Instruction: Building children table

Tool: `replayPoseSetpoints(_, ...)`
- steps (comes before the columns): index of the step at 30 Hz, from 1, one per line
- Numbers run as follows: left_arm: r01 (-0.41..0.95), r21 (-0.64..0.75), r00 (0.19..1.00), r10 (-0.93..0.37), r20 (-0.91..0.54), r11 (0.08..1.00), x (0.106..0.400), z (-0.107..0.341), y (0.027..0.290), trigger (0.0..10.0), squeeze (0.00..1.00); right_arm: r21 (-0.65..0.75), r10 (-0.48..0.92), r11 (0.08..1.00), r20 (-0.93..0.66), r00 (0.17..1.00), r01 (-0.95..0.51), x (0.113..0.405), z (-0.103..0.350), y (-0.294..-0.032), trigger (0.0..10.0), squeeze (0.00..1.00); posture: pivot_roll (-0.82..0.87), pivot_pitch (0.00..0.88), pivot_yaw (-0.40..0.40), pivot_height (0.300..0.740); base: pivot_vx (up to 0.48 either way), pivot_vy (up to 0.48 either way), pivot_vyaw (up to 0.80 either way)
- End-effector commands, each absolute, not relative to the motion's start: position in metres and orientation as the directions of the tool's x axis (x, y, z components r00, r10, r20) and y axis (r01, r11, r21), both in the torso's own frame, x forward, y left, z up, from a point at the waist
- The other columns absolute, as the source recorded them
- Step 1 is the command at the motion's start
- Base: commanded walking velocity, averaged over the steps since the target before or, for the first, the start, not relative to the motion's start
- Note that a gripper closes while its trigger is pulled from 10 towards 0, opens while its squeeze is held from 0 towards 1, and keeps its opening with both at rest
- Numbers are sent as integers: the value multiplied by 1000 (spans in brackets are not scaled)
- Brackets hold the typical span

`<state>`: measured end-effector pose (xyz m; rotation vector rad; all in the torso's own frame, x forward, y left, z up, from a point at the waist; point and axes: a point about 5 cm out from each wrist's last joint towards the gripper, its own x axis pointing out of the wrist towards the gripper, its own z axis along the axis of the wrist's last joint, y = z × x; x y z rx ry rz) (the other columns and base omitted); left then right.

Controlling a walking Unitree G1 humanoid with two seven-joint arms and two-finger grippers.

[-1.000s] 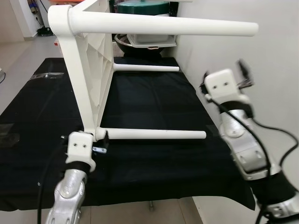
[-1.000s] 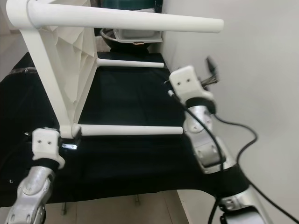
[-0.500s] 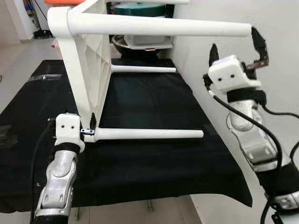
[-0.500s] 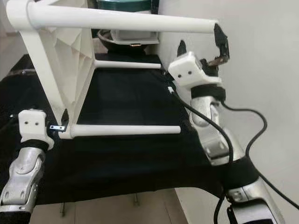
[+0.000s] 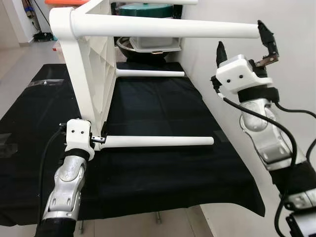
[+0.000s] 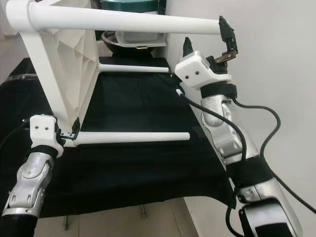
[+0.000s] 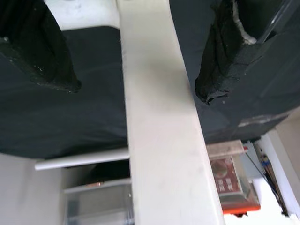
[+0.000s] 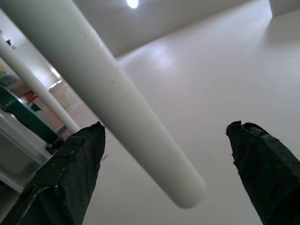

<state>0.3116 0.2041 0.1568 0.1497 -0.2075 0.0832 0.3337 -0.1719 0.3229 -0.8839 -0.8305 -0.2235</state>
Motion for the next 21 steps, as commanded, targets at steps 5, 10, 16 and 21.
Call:
replayPoseSetpoints(5, -176, 139, 964, 142, 227, 974, 318, 159, 218, 10000, 0, -603, 185, 620, 734, 654, 502, 336, 330, -172, 10000, 0, 71, 0, -55, 740, 0, 0, 0)
replayPoseSetpoints(10, -196, 133, 959, 162, 233, 971, 322, 160, 220, 10000, 0, -604, 191, 620, 735, 650, 501, 336, 330, -173, 10000, 0, 66, 0, -53, 740, 0, 0, 0)
replayPoseSetpoints(16, -168, 120, 962, 137, 235, 978, 331, 162, 214, 10000, 0, -609, 203, 612, 738, 644, 505, 338, 333, -175, 10000, 0, 51, 0, -42, 740, 0, 0, 0)
replayPoseSetpoints(21, -137, 123, 969, 108, 220, 983, 337, 158, 207, 10000, 0, -618, 227, 586, 746, 626, 524, 339, 339, -178, 10000, 0, 40, 0, -35, 740, 0, 0, 0)
